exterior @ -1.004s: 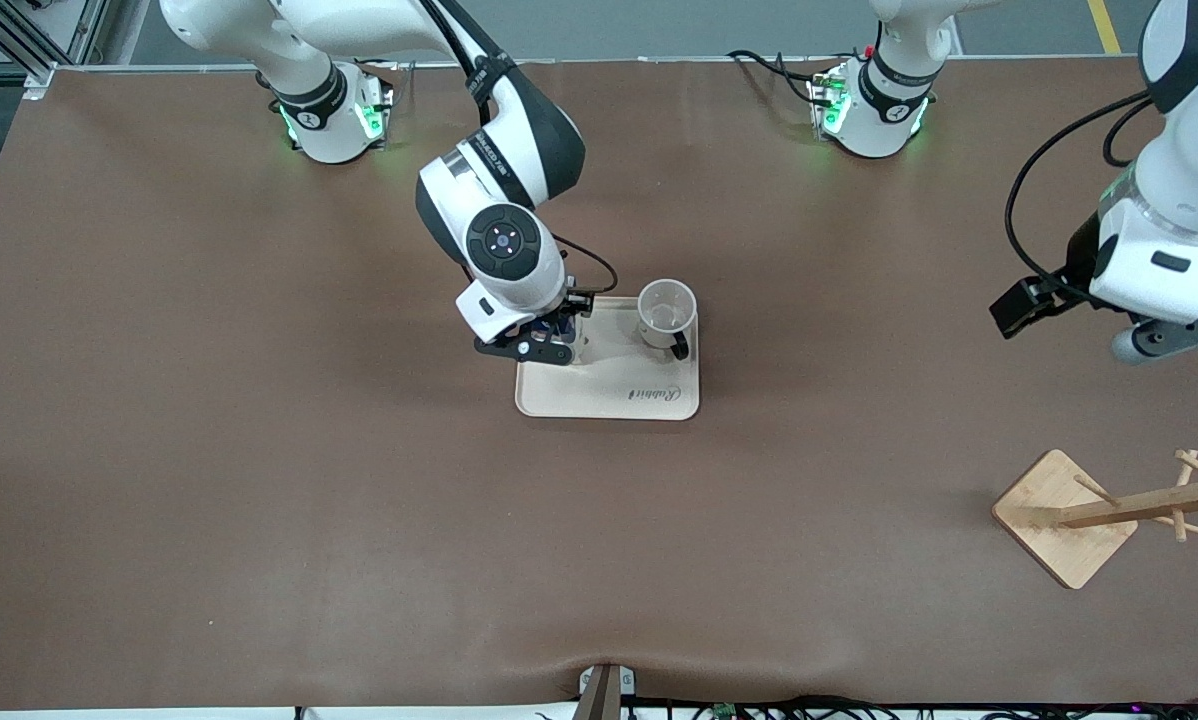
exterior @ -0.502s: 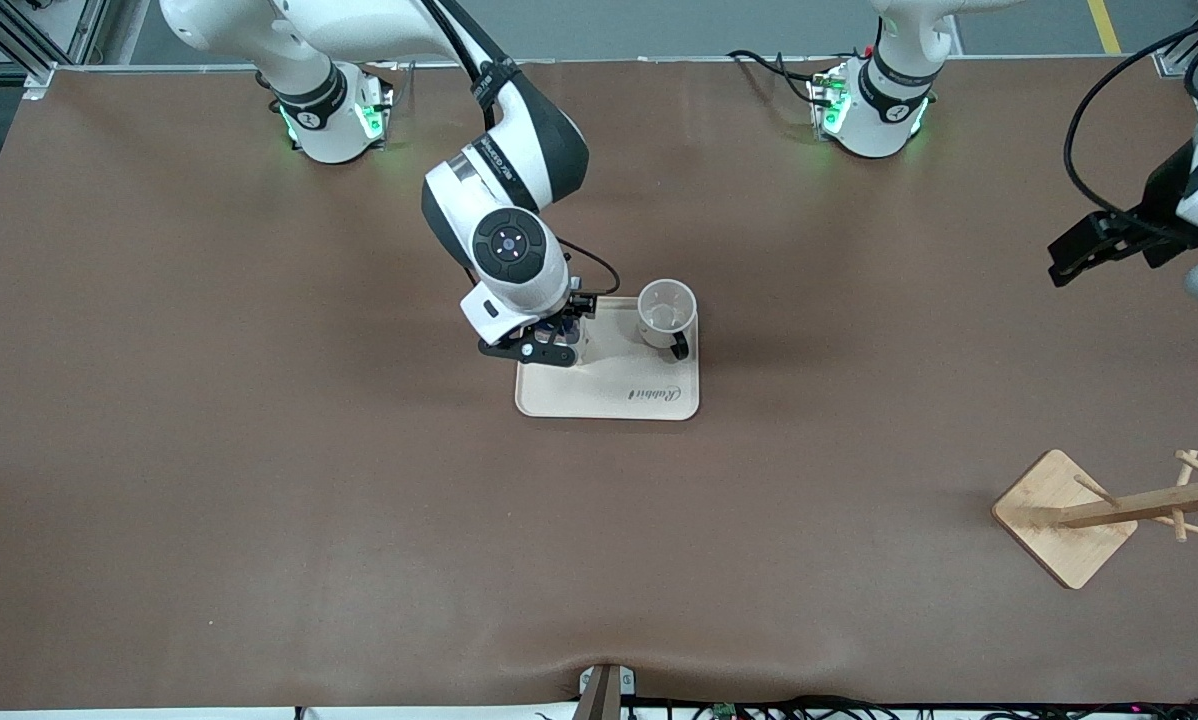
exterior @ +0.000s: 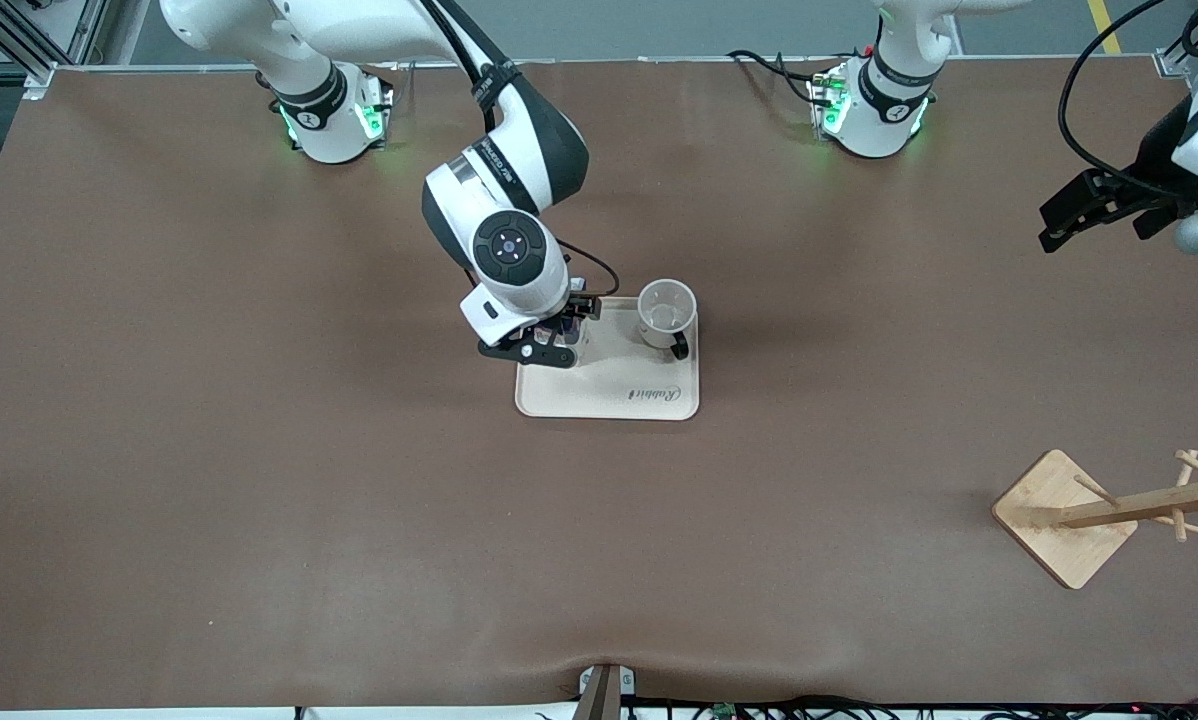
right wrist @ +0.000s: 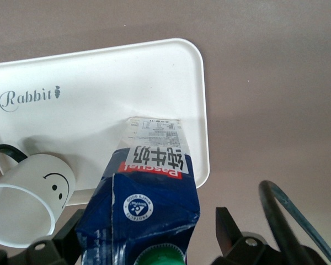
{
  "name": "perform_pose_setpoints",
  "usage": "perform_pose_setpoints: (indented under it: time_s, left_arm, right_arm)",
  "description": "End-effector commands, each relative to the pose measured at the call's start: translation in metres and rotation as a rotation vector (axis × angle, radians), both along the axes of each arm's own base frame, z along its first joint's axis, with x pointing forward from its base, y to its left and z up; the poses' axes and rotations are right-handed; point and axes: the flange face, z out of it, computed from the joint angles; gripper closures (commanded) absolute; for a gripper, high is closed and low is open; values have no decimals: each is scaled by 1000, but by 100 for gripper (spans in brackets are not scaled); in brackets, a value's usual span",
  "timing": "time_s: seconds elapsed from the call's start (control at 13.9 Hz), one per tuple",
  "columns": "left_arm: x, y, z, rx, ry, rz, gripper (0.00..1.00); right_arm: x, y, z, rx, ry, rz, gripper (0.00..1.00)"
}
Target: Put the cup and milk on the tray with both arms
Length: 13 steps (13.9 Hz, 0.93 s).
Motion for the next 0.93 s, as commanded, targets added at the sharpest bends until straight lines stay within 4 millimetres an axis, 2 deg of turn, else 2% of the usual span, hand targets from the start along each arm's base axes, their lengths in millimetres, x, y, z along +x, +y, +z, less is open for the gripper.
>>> perform_pose_setpoints:
  time_s: [0.0,0.22,0.36,0.5,0.65,0.79,0.86]
  left_arm:
    - [-10,-2,0,-15,3,-19,0]
    - [-14,0,0,-17,4,-16,0]
    - [-14,-2,3,-21,-4,-18,0]
    - [-13,-1,3,-23,-7,-16,0]
    - [-13,-6,8,-28,-16,-23,0]
    - [-11,-5,11,-49,-21,-20,0]
    - [-10,-4,9,-49,-18,-19,0]
  right_arm:
    - [0,4,8,11,-7,-13,0]
    - [5,2,18,27,-19,-13,0]
    - [20,0,49,66,-66,-30,0]
    - [41,-10,93,117,-142,-47,0]
    - [65,-34,124,129,-185,-74,0]
    - [88,-80,128,100,-150,-120,0]
    - [94,-101,148,109,-160,-128,0]
